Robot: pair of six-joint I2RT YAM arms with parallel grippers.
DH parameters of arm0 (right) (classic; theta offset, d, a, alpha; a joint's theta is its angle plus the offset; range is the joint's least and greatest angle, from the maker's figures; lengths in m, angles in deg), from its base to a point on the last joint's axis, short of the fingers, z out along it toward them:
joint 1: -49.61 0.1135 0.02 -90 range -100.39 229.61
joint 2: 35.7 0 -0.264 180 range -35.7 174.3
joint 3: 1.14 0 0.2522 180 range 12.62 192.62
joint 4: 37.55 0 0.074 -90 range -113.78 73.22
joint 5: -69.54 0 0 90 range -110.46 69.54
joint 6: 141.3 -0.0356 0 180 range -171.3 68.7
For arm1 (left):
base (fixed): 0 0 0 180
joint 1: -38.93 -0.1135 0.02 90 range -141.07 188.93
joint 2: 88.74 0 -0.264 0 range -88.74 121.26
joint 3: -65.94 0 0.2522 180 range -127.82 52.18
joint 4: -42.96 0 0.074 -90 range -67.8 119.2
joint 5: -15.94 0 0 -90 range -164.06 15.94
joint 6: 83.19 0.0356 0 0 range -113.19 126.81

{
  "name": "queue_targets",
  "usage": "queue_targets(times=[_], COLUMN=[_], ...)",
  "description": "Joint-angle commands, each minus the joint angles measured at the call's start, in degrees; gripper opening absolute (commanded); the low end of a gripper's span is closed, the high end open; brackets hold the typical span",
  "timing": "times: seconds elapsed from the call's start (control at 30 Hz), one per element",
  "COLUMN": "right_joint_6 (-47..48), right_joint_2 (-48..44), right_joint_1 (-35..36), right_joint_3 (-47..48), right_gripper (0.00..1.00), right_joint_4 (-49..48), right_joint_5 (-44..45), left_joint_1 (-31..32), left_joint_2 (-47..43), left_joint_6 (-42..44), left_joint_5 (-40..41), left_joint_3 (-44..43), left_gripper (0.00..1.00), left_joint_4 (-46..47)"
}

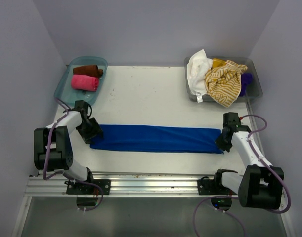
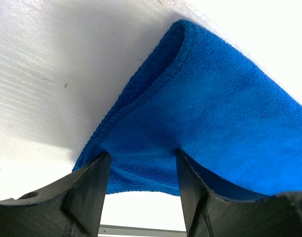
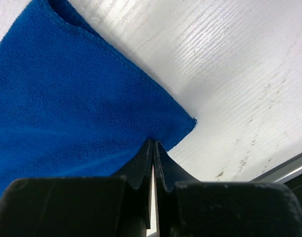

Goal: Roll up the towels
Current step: Fold the towel

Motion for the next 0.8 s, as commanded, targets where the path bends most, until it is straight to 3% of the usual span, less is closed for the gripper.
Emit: queue_targets(times=[0.0, 0.27, 0.43, 0.77], right_joint_6=[0.87, 2.54, 3.59, 5.00], right_joint_2=[0.84, -0.74, -2.24, -1.80], right_joint_1=[-0.59, -0.50, -0.59, -0.59], right_joint_3=[2.20, 3.08, 5.01, 5.37], right_gripper=[0.04, 0.41, 0.42, 0.42], right_joint_4=[0.62, 0.79, 1.94, 1.32], right_joint_5=[1.05, -1.24, -0.19, -1.07], left_joint_1=[-0.92, -0.92, -1.27, -5.66], left_joint_2=[2.22, -5.06, -8.32, -5.79], left_joint_6=[2.53, 3.41, 2.19, -0.10], left_joint_5=[2.65, 3.17, 10.55, 6.52], left_joint_3=[0.57, -5.39, -6.11, 0.39], left_gripper=[0.60, 0.72, 0.69, 0.63], left_joint_4=[4.41, -1.12, -4.73, -1.23])
